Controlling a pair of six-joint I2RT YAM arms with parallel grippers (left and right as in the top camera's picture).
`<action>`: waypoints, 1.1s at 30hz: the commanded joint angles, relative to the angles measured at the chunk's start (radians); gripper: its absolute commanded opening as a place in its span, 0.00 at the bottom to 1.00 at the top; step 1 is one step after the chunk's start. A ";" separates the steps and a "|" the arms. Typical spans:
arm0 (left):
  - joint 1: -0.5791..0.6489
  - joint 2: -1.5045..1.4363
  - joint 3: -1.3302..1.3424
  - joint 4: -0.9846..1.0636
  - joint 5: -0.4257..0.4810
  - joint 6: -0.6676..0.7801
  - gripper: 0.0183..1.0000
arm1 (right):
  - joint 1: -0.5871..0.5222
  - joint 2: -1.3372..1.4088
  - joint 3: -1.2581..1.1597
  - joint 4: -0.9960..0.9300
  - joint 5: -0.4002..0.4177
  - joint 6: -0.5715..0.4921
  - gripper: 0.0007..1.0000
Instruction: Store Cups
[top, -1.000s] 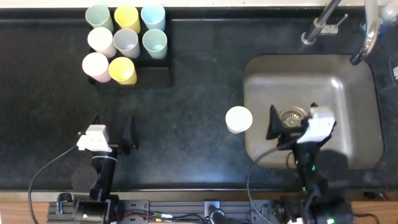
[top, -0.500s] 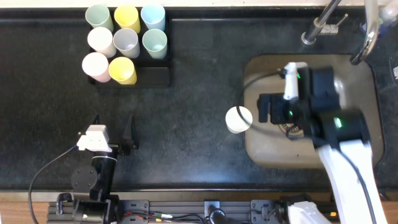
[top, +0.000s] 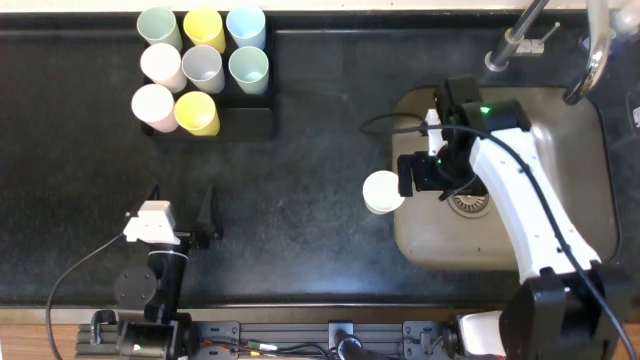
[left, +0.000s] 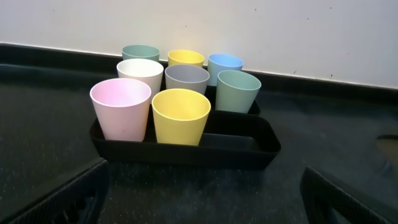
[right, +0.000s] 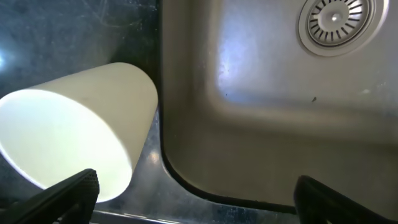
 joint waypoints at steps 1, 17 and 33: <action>-0.006 -0.008 -0.001 -0.004 0.016 0.011 1.00 | 0.029 0.044 0.026 0.021 -0.014 -0.004 1.00; -0.006 -0.008 -0.001 -0.004 0.016 0.011 1.00 | 0.100 0.096 0.025 0.117 -0.013 -0.003 0.56; -0.006 -0.008 -0.001 -0.004 0.016 0.011 1.00 | 0.144 0.096 0.025 0.125 -0.036 0.015 0.05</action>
